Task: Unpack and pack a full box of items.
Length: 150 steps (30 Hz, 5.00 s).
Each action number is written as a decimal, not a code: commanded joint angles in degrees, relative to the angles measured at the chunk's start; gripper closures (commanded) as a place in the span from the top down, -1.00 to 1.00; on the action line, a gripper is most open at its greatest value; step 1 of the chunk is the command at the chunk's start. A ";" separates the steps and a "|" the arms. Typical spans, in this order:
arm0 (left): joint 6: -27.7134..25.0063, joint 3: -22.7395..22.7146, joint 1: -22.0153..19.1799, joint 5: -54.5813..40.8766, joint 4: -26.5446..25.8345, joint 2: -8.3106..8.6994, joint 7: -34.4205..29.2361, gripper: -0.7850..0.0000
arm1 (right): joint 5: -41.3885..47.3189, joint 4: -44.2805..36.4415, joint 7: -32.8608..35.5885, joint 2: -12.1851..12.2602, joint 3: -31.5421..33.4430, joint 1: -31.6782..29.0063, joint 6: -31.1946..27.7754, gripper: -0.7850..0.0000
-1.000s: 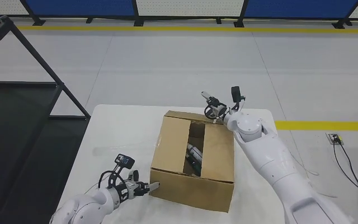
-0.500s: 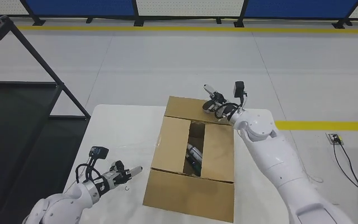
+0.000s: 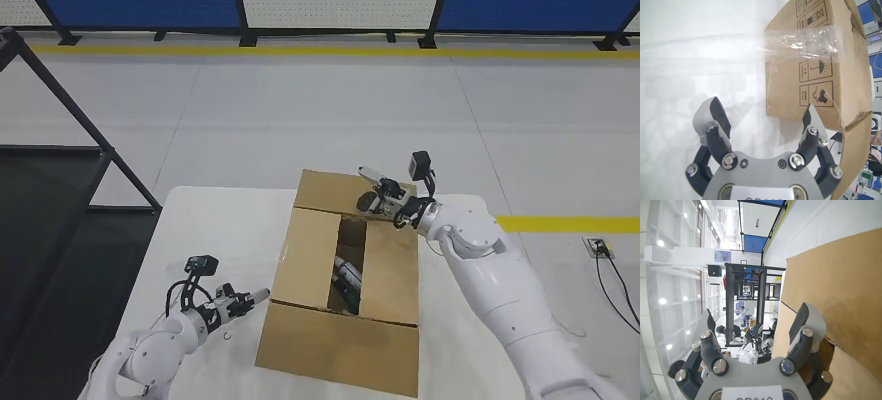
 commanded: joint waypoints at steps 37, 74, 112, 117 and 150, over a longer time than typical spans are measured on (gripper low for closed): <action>-0.78 3.97 -0.16 2.54 -1.39 -0.08 0.60 1.00 | -13.16 1.16 14.04 0.36 -5.30 2.23 3.72 1.00; -21.24 -14.22 9.95 -25.13 -2.32 2.32 -4.19 1.00 | -14.47 1.23 16.62 -0.46 -7.55 2.64 5.47 1.00; -20.41 -19.57 15.00 -40.11 -3.75 2.90 1.37 1.00 | 4.36 -6.65 19.11 -4.03 -8.33 2.82 -1.37 1.00; -20.41 -19.57 15.00 -40.11 -3.75 2.90 1.37 1.00 | 4.40 -6.78 18.78 -4.03 -8.31 2.58 -1.32 1.00; -4.06 -13.91 9.90 -25.87 -13.21 3.95 -0.59 1.00 | 10.00 11.54 7.58 -18.51 -24.24 13.99 -8.67 1.00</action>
